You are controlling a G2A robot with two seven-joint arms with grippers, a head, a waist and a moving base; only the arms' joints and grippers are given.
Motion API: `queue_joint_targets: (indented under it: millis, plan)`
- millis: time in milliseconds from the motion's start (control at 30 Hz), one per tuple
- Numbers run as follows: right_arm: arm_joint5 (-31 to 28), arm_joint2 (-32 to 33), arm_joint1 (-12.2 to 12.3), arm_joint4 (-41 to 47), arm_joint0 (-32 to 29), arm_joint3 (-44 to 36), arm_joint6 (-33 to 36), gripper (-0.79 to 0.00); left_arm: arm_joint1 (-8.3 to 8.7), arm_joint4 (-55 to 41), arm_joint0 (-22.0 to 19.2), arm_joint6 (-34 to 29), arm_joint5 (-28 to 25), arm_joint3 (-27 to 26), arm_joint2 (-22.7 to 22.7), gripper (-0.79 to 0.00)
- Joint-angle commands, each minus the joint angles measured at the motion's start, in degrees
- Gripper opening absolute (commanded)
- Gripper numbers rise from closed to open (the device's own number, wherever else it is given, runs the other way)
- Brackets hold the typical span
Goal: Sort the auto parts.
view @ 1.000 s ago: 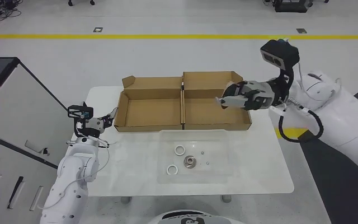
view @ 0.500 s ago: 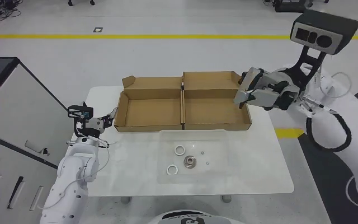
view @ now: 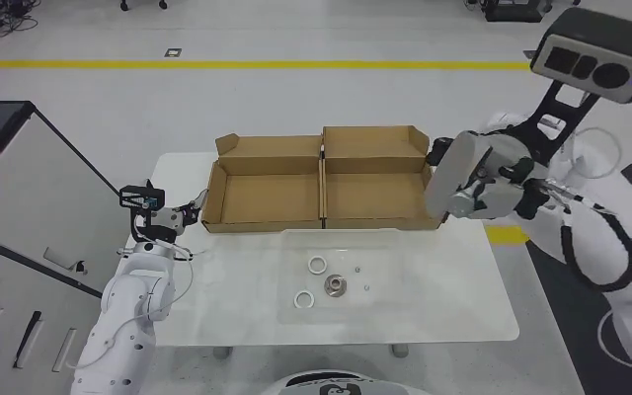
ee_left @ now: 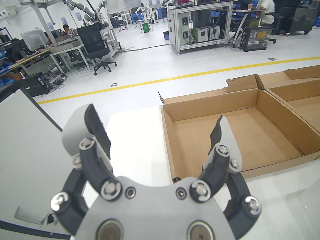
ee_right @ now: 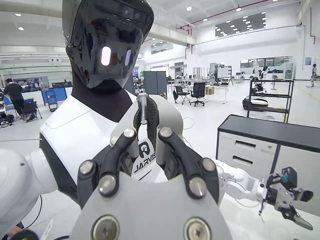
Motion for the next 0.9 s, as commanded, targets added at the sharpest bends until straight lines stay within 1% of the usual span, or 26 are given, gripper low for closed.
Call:
queue_joint_targets:
  millis: [0, 33, 133, 267, 433, 533, 700, 767, 833, 867]
  plan:
    - [0.0, 0.0, 0.0, 0.0, 0.0, 0.0, 0.0, -0.785, 0.0, 0.0, 0.0, 0.0, 0.0, 0.0, 0.0, 0.0]
    - [0.0, 0.0, 0.0, 0.0, 0.0, 0.0, 0.0, -0.785, 0.0, 0.0, 0.0, 0.0, 0.0, 0.0, 0.0, 0.0]
    - [0.9, 0.2, -0.5, 1.8, -2.1, -1.4, -3.4, -0.785, 0.0, 0.0, 0.0, 0.0, 0.0, 0.0, 0.0, 0.0]
    - [0.0, -0.2, -1.5, 7.1, -4.0, -2.6, -4.8, -0.785, 0.0, 0.0, 0.0, 0.0, 0.0, 0.0, 0.0, 0.0]
    - [0.0, -0.2, -3.3, 14.8, -5.5, -2.8, -1.7, -0.785, 0.0, 0.0, 0.0, 0.0, 0.0, 0.0, 0.0, 0.0]
    - [0.0, 0.3, -4.3, 17.4, -5.9, -1.8, 0.0, -0.785, 0.0, 0.0, 0.0, 0.0, 0.0, 0.0, 0.0, 0.0]
    - [0.9, 1.2, -5.6, 15.8, -6.2, 0.6, 0.9, -0.785, 0.0, 0.0, 0.0, 0.0, 0.0, 0.0, 0.0, 0.0]
    - [1.5, 1.8, -5.9, 13.8, -6.2, 1.6, 1.1, -0.785, 0.0, 0.0, 0.0, 0.0, 0.0, 0.0, 0.0, 0.0]
    - [3.2, 2.9, -6.0, 8.8, -6.0, 3.2, 1.4, -0.785, 0.0, 0.0, 0.0, 0.0, 0.0, 0.0, 0.0, 0.0]
    - [3.7, 3.3, -6.1, 7.6, -6.2, 2.9, 0.5, -0.785, 0.0, 0.0, 0.0, 0.0, 0.0, 0.0, 0.0, 0.0]
